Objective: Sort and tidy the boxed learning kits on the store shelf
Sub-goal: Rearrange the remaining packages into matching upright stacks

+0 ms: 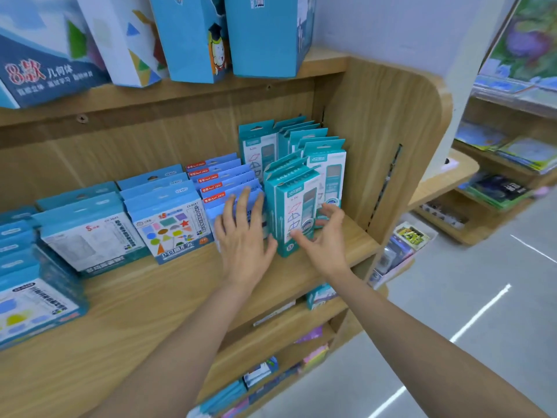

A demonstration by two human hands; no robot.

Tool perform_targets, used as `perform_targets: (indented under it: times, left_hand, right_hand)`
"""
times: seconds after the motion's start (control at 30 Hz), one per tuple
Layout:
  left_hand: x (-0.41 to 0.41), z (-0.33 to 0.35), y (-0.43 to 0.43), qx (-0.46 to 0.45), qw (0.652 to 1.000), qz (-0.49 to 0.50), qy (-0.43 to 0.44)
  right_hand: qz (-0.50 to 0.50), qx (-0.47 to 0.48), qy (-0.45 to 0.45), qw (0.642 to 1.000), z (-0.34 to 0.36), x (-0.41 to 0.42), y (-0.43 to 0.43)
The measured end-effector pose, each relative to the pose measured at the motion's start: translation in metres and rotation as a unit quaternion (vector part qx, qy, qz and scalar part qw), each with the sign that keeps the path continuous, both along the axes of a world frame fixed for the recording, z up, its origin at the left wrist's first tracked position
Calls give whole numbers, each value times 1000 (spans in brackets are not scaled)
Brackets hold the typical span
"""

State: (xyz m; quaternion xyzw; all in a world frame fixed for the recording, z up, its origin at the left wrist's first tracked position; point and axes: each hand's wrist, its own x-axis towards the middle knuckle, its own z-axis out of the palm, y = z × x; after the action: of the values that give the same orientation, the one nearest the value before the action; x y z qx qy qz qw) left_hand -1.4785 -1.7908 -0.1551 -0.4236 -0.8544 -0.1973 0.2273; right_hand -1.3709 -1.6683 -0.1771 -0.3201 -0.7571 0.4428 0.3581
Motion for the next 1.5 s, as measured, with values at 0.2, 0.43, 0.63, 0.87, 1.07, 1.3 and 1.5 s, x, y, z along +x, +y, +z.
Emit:
perform_targets:
  times: [0.2,0.43,0.63,0.87,1.07,1.3,1.5]
  left_hand:
    - [-11,-7,-11,-61,998,-26,17]
    - [-20,-10,-19,-75,996,-44,32]
    - [-23,-10,-24,-92,994,-47,46]
    - [-23,-12,-21,-76,995,-42,48]
    - [-17,-8,-12,-41,998,-18,37]
    - [-7,-2,6,10,999,30,31]
    - [-5,3,32,15,998,62,12]
  right_hand:
    - [-68,57,-53,995,-4,-13,-17]
    - [-154,133,-61,977,-4,-33,-29]
    - [-176,149,-69,971,-5,-48,-27]
    - [-59,86,-19,994,-14,-35,-20]
    - [-43,91,-10,995,-13,-38,-9]
    - [21,40,-6,999,-12,-30,13]
    - [29,92,-56,994,-8,-26,31]
